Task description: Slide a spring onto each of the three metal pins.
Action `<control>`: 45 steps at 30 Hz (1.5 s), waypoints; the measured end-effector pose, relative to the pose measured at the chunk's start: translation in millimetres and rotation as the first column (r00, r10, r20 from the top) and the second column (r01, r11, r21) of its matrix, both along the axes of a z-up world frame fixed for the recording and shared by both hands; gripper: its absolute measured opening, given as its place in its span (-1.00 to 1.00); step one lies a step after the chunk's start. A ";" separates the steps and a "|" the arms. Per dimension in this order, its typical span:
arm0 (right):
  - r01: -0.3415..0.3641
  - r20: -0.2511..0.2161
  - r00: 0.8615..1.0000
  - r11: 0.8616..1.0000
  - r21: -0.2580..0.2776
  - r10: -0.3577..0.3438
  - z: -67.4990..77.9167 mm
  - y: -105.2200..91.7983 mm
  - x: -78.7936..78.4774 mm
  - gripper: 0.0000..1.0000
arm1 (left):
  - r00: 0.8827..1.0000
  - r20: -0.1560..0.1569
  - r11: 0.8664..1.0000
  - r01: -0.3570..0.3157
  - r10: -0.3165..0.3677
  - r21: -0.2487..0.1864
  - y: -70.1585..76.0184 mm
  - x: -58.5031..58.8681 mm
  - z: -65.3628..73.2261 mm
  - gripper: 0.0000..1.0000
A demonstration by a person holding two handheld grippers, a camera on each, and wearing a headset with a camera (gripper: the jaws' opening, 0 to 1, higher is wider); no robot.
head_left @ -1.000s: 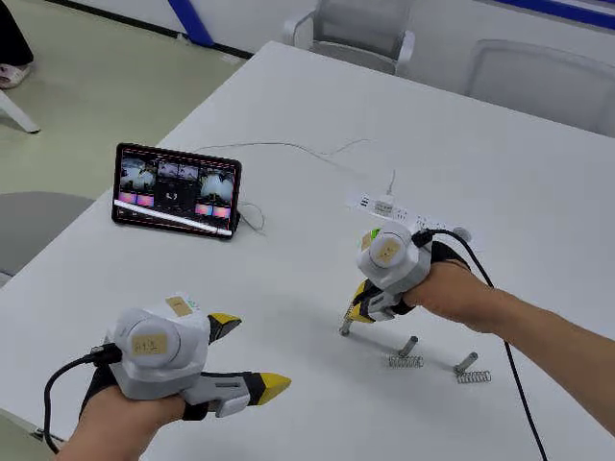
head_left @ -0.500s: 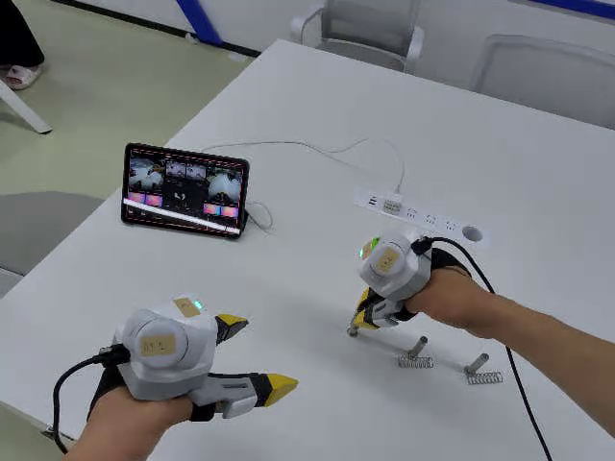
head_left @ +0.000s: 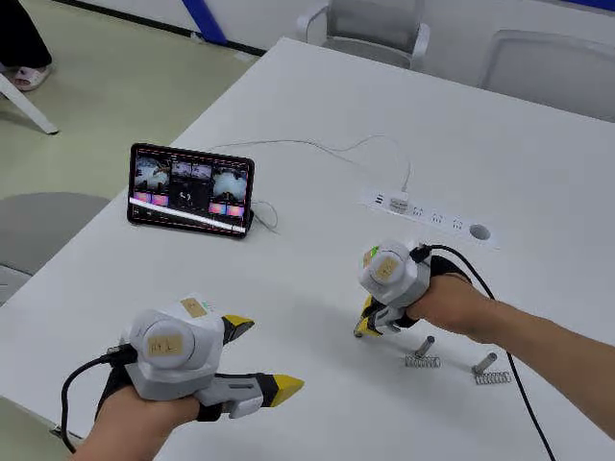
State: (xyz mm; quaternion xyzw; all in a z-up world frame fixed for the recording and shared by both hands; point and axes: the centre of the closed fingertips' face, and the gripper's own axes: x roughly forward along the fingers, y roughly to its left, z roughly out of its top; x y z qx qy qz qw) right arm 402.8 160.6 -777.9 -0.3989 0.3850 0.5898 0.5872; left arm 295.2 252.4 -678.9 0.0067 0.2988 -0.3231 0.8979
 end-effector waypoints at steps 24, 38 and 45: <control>0.058 -0.033 0.998 0.998 0.020 -0.058 3.7 -6.0 -1.5 -0.42 | 1.000 0.007 1.000 0.005 -0.005 -0.002 -0.9 1.4 3.2 0.30; 0.187 -0.082 0.981 0.975 0.122 -0.177 24.5 -14.0 -7.4 -0.22 | 1.000 0.018 1.000 0.016 -0.016 -0.012 -9.9 2.3 6.8 0.31; 0.312 -0.140 0.947 0.927 0.206 -0.288 34.9 -17.8 -6.5 -0.17 | 1.000 0.016 1.000 0.021 -0.021 -0.018 -14.1 1.3 7.1 0.30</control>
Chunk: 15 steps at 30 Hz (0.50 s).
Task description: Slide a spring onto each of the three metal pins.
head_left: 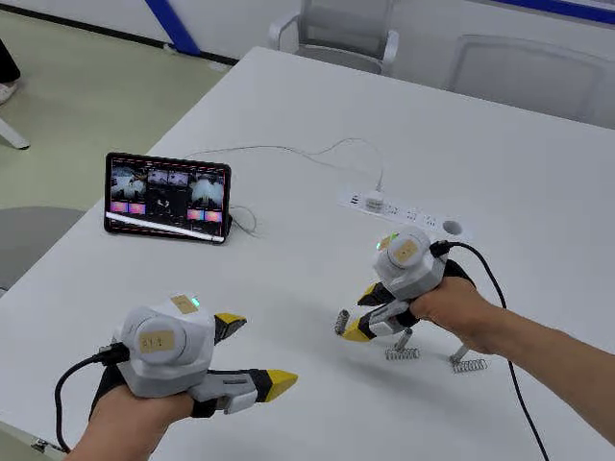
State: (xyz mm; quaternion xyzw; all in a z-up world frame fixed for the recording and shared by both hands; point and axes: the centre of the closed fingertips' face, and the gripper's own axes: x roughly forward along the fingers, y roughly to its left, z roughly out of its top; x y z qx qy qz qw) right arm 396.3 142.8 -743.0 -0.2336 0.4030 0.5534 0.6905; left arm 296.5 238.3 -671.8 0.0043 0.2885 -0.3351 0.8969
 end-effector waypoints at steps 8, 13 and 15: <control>0.104 -0.022 0.995 0.989 0.104 -0.102 12.9 -1.3 -0.1 -0.10 | 1.000 -0.004 1.000 0.000 0.000 -0.001 -1.5 -0.7 -1.6 0.31; 0.171 -0.039 0.985 0.969 0.179 -0.167 24.1 -3.3 1.0 -0.03 | 1.000 -0.003 1.000 -0.007 0.007 -0.003 -0.6 1.4 -2.6 0.31; 0.190 -0.043 0.982 0.961 0.201 -0.185 28.4 -4.2 0.5 -0.01 | 1.000 -0.004 1.000 -0.007 0.007 -0.002 -0.7 1.8 -2.7 0.31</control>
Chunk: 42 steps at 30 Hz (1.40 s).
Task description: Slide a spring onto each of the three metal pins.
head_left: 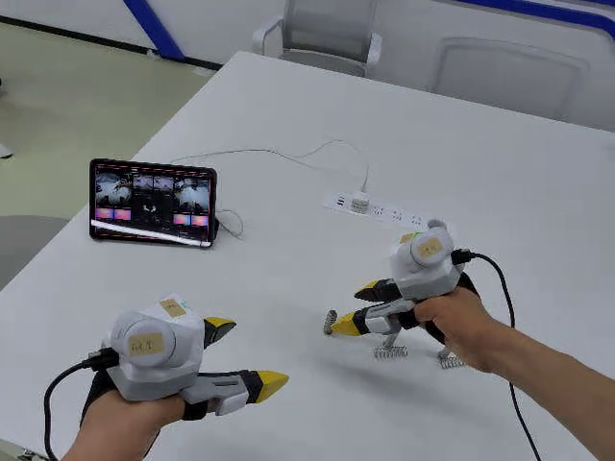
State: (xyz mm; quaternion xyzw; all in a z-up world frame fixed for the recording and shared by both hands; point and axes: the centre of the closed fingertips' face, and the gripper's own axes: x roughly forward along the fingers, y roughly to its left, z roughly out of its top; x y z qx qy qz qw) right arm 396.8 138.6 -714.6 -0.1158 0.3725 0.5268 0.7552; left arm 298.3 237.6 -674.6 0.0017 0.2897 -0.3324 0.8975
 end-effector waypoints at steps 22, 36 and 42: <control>0.118 0.025 0.992 0.987 0.111 -0.121 19.3 -26.9 -27.2 0.24 | 1.000 0.007 1.000 0.012 -0.012 0.005 -5.0 6.2 2.4 0.33; 0.187 0.014 0.981 0.970 0.156 -0.191 21.7 -49.3 -53.0 0.36 | 1.000 0.004 1.000 0.008 -0.008 0.007 -3.7 6.2 3.0 0.34; 0.231 0.005 0.972 0.957 0.176 -0.235 23.8 -59.6 -66.0 0.38 | 1.000 0.005 1.000 0.002 -0.002 0.003 -2.6 10.0 4.8 0.35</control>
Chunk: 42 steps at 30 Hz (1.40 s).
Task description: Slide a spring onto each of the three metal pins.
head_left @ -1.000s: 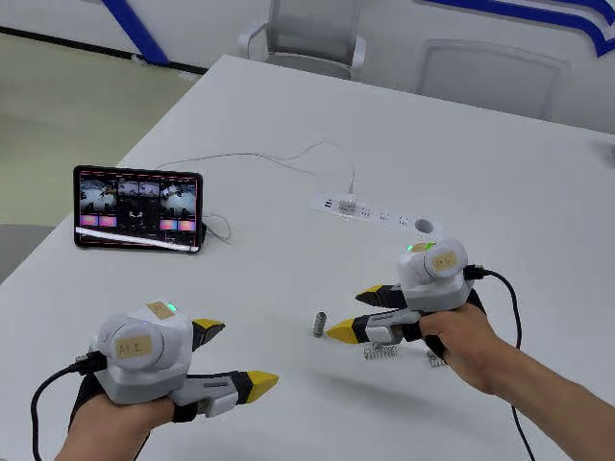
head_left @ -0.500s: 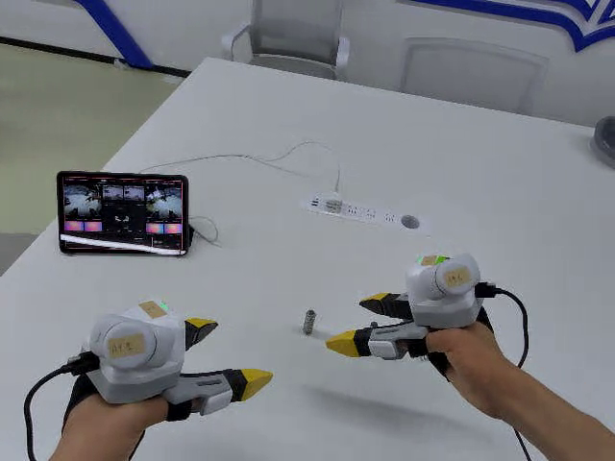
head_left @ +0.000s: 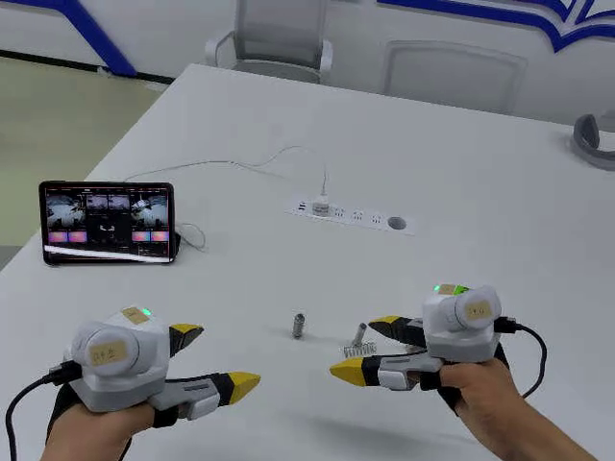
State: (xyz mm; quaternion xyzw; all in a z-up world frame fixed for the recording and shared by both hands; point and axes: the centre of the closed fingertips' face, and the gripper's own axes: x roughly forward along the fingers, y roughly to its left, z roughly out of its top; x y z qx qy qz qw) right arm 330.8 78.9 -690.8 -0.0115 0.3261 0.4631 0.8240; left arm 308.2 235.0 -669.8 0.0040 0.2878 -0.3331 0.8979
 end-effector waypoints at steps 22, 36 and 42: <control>0.147 0.016 0.989 0.989 0.031 -0.148 11.0 -42.9 -24.7 0.49 | 1.000 -0.002 1.000 0.020 -0.020 0.006 -5.1 0.0 3.6 0.38; 0.191 0.009 0.982 0.982 0.008 -0.191 3.1 -57.1 -52.3 0.57 | 0.999 -0.012 0.999 0.049 -0.049 0.004 -19.1 0.1 -0.9 0.40; 0.198 0.012 0.980 0.980 -0.006 -0.198 0.8 -61.7 -58.2 0.58 | 0.997 -0.015 0.997 0.076 -0.076 0.009 -28.4 0.3 -3.8 0.41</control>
